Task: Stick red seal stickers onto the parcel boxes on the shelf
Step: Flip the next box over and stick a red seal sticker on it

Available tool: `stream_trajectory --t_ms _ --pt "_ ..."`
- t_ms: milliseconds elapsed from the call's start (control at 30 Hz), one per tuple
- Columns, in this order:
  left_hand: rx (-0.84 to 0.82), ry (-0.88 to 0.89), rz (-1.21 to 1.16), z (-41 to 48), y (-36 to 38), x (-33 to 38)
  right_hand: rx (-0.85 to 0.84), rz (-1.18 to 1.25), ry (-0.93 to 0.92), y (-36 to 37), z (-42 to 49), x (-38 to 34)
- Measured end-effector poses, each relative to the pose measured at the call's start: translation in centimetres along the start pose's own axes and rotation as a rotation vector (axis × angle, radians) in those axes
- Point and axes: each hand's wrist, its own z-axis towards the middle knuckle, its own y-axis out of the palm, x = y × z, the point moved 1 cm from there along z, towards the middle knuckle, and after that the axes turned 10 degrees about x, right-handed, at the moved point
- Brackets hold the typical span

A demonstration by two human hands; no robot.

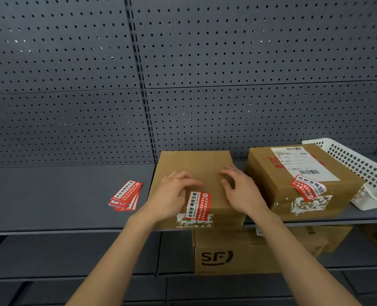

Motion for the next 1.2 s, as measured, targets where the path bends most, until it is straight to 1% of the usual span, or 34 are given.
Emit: stream_trajectory --t_ms 100,200,533,767,900,1000,1133,1200 --pt "-0.045 0.028 0.031 0.3 0.5 0.7 -0.011 0.030 0.024 0.0 -0.2 -0.2" --pt "-0.030 0.005 0.020 0.6 0.8 0.8 -0.007 0.045 0.037 -0.2 -0.4 -0.3" --pt "-0.045 -0.045 -0.101 1.0 0.9 1.5 0.003 0.077 0.056 -0.2 -0.5 -0.2" --pt "-0.096 -0.016 -0.069 1.2 0.0 1.7 0.003 0.087 0.054 -0.2 -0.6 -0.1" --pt "-0.040 -0.045 -0.084 1.4 0.0 1.5 0.006 0.096 0.064 -0.1 -0.5 -0.1" --pt "-0.014 -0.041 -0.023 1.6 0.0 1.4 0.008 0.106 0.067 0.0 -0.3 -0.1" --pt "-0.075 -0.033 0.124 1.8 -0.3 1.6 0.009 0.109 0.071 0.1 -0.1 -0.1" --pt "-0.088 -0.031 0.119 1.8 -0.3 1.7 0.012 0.111 0.072 0.2 -0.1 -0.1"
